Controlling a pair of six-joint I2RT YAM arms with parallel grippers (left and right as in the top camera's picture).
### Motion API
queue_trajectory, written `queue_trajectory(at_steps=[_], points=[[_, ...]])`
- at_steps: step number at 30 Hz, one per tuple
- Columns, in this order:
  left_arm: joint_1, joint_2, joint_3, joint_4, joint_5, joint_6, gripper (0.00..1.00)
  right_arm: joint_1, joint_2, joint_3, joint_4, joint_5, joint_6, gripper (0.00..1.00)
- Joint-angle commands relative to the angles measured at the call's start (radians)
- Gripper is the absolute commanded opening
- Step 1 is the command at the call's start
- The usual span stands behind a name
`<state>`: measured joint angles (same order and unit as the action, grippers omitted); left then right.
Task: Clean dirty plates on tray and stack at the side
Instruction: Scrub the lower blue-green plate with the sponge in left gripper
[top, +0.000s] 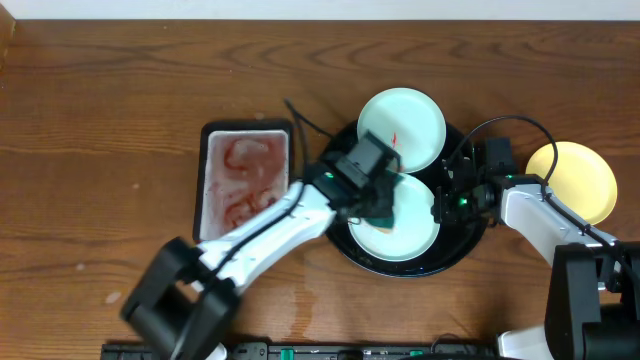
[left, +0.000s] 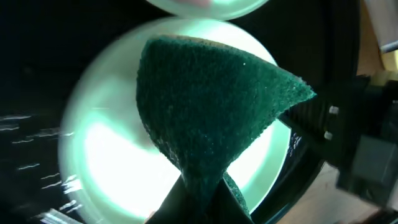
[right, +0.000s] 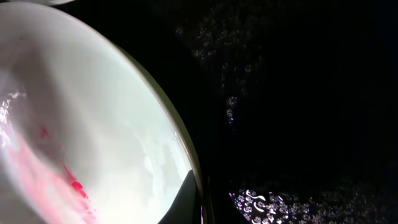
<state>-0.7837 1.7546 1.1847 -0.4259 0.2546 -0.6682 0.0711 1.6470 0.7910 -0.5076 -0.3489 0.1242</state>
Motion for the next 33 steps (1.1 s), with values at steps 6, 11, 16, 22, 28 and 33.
queue_trajectory(at_steps=[6,11,16,22,28,33], points=[[-0.084,0.198,0.010,0.187,0.137,-0.115,0.07,-0.005,0.024,-0.004,-0.021,0.053,-0.006,0.01],[-0.066,0.264,0.010,0.031,-0.116,-0.116,0.07,-0.005,0.024,-0.004,-0.033,0.053,-0.006,0.01],[-0.039,0.251,0.027,-0.177,-0.429,-0.116,0.07,-0.005,0.024,-0.004,-0.034,0.053,-0.006,0.01],[-0.035,0.242,0.098,-0.367,-0.720,-0.115,0.07,-0.005,0.024,-0.004,-0.042,0.062,-0.006,0.01],[-0.035,0.245,0.112,-0.297,-0.571,-0.116,0.07,-0.005,0.024,-0.004,-0.055,0.083,-0.006,0.01],[-0.043,0.266,0.104,-0.069,-0.158,-0.116,0.07,-0.005,0.024,-0.004,-0.049,0.083,-0.006,0.01]])
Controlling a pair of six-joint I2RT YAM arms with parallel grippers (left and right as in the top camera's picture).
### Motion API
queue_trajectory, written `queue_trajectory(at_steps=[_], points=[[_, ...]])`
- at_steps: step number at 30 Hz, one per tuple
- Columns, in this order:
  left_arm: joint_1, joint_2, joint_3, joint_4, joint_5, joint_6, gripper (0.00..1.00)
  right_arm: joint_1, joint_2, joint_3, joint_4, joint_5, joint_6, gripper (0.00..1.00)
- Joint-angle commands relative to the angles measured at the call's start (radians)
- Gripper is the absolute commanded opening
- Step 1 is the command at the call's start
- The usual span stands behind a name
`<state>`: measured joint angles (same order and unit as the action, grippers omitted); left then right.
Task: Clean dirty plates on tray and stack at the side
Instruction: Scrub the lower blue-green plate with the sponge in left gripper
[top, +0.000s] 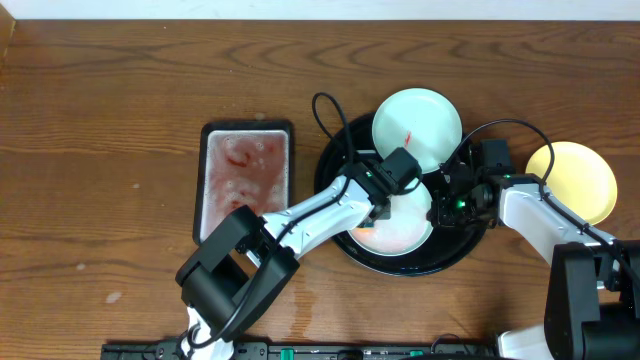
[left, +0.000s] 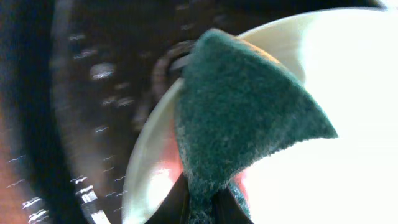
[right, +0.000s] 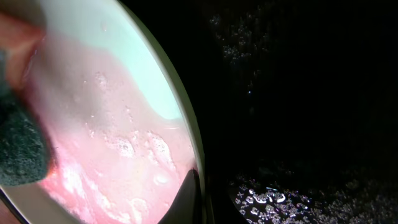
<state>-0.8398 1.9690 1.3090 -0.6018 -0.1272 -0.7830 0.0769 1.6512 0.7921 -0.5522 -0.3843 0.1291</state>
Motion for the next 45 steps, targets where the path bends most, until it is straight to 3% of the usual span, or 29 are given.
queue_trajectory(at_steps=[1,7,15,18,32,41,45], points=[[0.008,0.054,-0.025,0.151,0.269,-0.001,0.07,-0.011,0.020,-0.005,-0.004,0.119,-0.011,0.01],[-0.020,0.058,-0.029,0.301,0.398,0.000,0.08,-0.011,0.020,-0.005,-0.005,0.119,-0.012,0.01],[-0.063,0.060,-0.029,0.323,0.401,0.007,0.08,-0.011,0.020,-0.005,-0.008,0.119,-0.015,0.01],[-0.068,0.060,-0.029,0.311,0.391,0.084,0.07,-0.011,0.020,-0.005,-0.010,0.119,-0.014,0.01],[0.002,0.060,0.029,-0.151,-0.301,0.101,0.08,-0.011,0.020,-0.005,-0.008,0.119,-0.015,0.01],[-0.062,0.041,0.235,-0.313,-0.342,0.109,0.07,-0.011,0.020,-0.005,-0.009,0.119,-0.014,0.01],[-0.087,-0.047,0.268,-0.359,-0.341,0.109,0.07,-0.011,0.020,-0.005,-0.010,0.118,-0.015,0.01]])
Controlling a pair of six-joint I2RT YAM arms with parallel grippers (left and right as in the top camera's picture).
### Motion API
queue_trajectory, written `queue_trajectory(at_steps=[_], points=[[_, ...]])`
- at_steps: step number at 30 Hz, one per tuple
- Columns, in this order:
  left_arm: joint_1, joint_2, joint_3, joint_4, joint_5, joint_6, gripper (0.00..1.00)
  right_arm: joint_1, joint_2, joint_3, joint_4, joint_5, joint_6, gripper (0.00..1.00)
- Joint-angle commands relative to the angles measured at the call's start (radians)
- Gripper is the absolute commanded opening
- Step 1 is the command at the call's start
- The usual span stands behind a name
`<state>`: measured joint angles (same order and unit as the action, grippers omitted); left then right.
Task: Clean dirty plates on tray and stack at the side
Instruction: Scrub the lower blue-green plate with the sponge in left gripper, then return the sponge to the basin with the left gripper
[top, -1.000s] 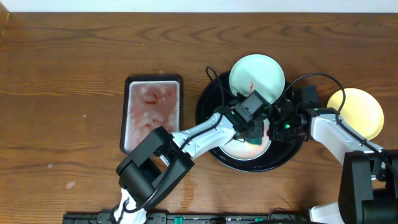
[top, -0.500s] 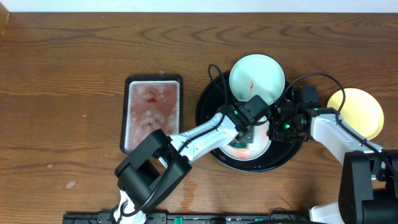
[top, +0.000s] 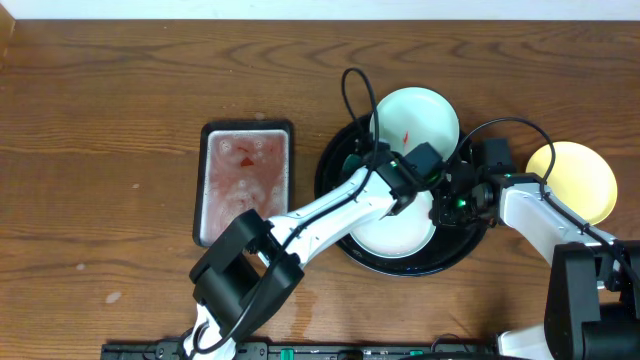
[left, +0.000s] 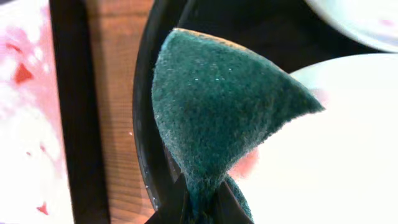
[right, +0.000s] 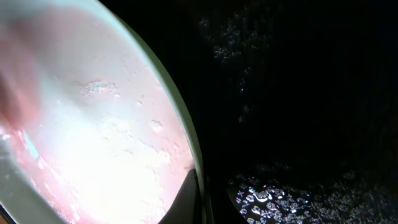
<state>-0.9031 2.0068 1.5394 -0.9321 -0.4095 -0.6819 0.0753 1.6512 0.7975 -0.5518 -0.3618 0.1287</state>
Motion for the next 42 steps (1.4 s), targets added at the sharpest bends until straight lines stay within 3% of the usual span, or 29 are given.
queue_trajectory(at_steps=[1,7,14,19,22,26,29,31,32,35,42], points=[[-0.024,-0.110,0.037,-0.041,-0.059,0.008,0.07,-0.010,0.020,-0.010,-0.009,0.096,-0.014,0.01],[0.024,-0.261,0.037,-0.185,-0.060,0.008,0.07,-0.010,0.020,-0.010,-0.006,0.096,-0.014,0.01],[0.227,-0.331,-0.009,-0.253,-0.013,0.066,0.08,-0.009,0.020,-0.010,-0.009,0.091,-0.014,0.01],[0.389,-0.327,-0.151,-0.162,0.045,0.108,0.08,-0.009,0.020,-0.010,-0.010,0.074,-0.014,0.01],[0.499,-0.327,-0.249,-0.039,0.201,0.208,0.08,-0.009,0.020,-0.010,-0.009,0.057,-0.014,0.01],[0.606,-0.327,-0.284,0.009,0.343,0.245,0.09,-0.009,0.020,-0.010,-0.009,0.058,-0.014,0.01],[0.651,-0.348,-0.283,0.013,0.420,0.290,0.23,-0.009,0.020,-0.010,-0.008,0.058,-0.014,0.01],[0.663,-0.386,-0.283,0.003,0.482,0.313,0.43,-0.009,0.019,-0.010,-0.005,0.058,-0.014,0.01],[0.663,-0.407,-0.283,-0.002,0.491,0.315,0.48,-0.010,0.014,-0.010,-0.005,0.058,-0.014,0.01],[0.661,-0.503,-0.283,-0.024,0.496,0.315,0.59,-0.009,-0.035,-0.008,-0.009,0.058,-0.013,0.01],[0.662,-0.684,-0.284,-0.081,0.496,0.315,0.74,0.048,-0.260,-0.008,-0.039,0.145,-0.002,0.01]])
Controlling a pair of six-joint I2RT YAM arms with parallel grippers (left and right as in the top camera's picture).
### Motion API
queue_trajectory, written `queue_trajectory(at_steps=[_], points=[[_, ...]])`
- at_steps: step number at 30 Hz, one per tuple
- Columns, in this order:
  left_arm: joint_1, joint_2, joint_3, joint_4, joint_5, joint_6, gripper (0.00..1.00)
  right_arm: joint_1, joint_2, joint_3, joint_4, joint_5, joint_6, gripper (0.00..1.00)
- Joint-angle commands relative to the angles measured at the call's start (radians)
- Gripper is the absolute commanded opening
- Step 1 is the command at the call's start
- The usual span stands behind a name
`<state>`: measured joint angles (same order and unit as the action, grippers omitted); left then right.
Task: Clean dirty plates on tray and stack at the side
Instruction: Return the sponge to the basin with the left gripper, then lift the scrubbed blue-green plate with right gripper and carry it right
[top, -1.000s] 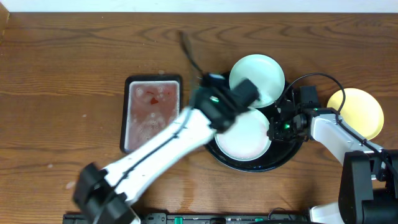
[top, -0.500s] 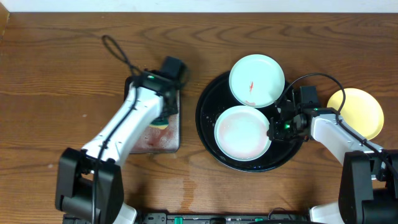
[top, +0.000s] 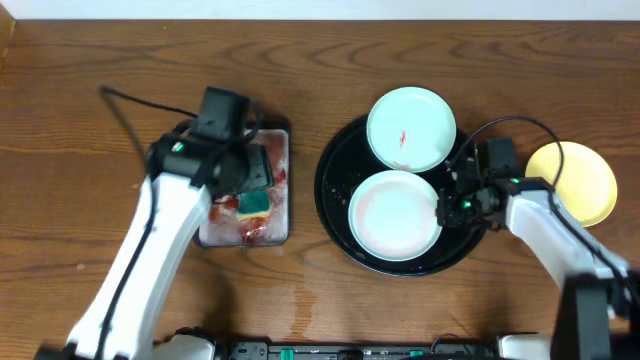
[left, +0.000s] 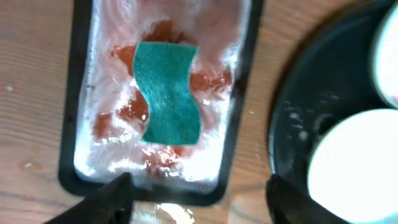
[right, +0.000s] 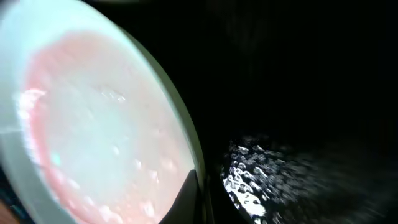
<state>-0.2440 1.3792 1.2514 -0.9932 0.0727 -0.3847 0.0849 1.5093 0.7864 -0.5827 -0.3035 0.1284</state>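
Note:
The green sponge (left: 166, 93) lies loose in pink suds inside the rectangular black wash tray (left: 239, 134), also seen from overhead as the sponge (top: 255, 201). My left gripper (left: 200, 200) hangs open above that tray's near end, holding nothing. On the round black tray (top: 335, 205), the near plate (top: 393, 213) carries a thin pink film. My right gripper (top: 447, 205) is shut on its right rim, one finger (right: 189, 196) lying over the plate (right: 93, 143). The far plate (top: 410, 128) has a red streak.
A yellow plate (top: 572, 180) sits on the wooden table right of the round tray, beside my right arm. Water drops glisten on the round tray's floor (right: 261, 180). The wash tray (top: 282, 135) lies left of the round tray.
My left gripper, then shut on the sponge over the near plate, now stands open above the wash tray at the left, where the sponge lies. The right gripper still grips the plate's rim.
First the left gripper held the sponge above the near plate, which showed red smears, while the right gripper pinched its rim. Then the sponge was on the plate amid pink foam, later at its upper right. Now the plate is pale pink and the sponge lies in the wash tray.

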Motion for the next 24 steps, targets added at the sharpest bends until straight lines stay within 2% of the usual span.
queue_trajectory(at_steps=[1,2,3,8,19,24], points=[[0.003,-0.075,0.004,-0.025,0.014,0.018,0.75,0.057,-0.153,0.003,-0.016,0.136,-0.002,0.01],[0.003,-0.088,0.004,-0.029,0.014,0.018,0.76,0.076,-0.183,0.003,-0.026,0.187,-0.002,0.01],[0.003,-0.100,0.004,-0.036,0.014,0.018,0.81,0.097,-0.211,0.003,-0.035,0.241,-0.002,0.01],[0.003,-0.117,0.004,-0.050,0.014,0.018,0.82,0.200,-0.350,0.003,-0.066,0.493,0.035,0.01],[0.003,-0.117,0.004,-0.050,0.014,0.018,0.83,0.411,-0.513,0.004,-0.047,0.692,0.033,0.01],[0.003,-0.117,0.004,-0.050,0.014,0.018,0.83,0.555,-0.518,0.004,-0.049,0.873,-0.011,0.01]])
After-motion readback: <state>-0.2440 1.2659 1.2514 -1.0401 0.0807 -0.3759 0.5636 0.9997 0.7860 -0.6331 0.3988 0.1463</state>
